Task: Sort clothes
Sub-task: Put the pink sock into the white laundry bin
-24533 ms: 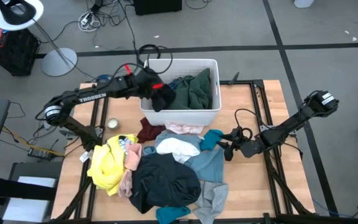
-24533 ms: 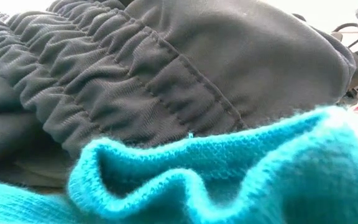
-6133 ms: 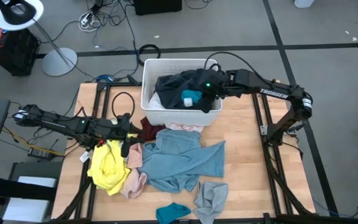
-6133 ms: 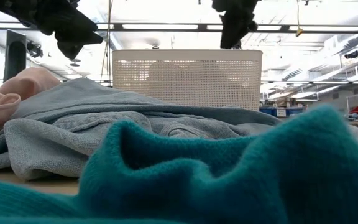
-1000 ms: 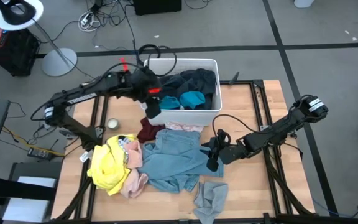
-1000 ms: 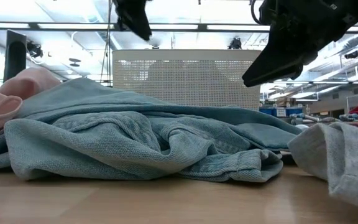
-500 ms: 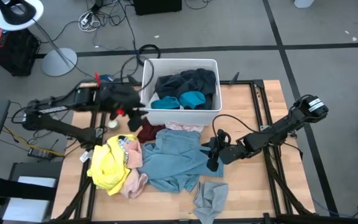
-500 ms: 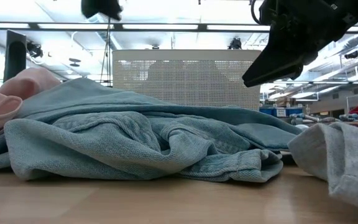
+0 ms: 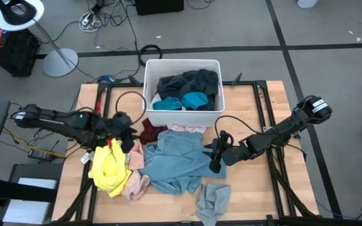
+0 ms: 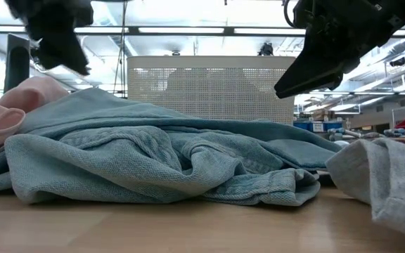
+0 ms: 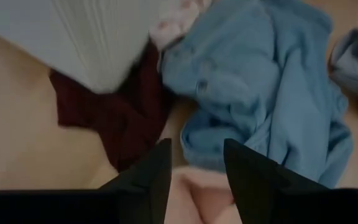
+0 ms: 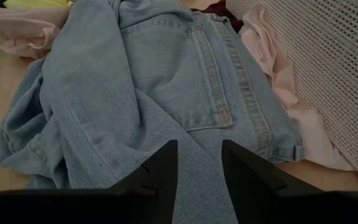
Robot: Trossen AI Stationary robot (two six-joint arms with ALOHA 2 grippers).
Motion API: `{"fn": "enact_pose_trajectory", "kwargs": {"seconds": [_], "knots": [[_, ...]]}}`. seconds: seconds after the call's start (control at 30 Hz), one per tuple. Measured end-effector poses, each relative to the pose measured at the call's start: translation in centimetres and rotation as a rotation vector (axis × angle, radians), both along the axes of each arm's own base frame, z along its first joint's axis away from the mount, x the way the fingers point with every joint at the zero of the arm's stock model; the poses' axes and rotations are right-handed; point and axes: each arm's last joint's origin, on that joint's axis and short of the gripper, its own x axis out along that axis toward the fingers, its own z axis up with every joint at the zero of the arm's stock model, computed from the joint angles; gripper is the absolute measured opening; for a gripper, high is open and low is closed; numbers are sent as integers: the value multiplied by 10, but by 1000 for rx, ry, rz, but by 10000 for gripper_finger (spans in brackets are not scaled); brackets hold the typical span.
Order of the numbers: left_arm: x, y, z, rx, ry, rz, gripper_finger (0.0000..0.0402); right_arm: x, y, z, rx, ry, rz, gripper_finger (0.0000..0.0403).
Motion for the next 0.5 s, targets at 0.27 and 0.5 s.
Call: {"fn": "enact_pose_trajectory", "kwargs": {"seconds": [0.27,0.5], "knots": [[-8,-8,-32,-52,110,25,152,0,1,0,21,4,12,126],[-14,-8,-53,-62,192,53,152,0,1,0,25,5,16,126]]}}
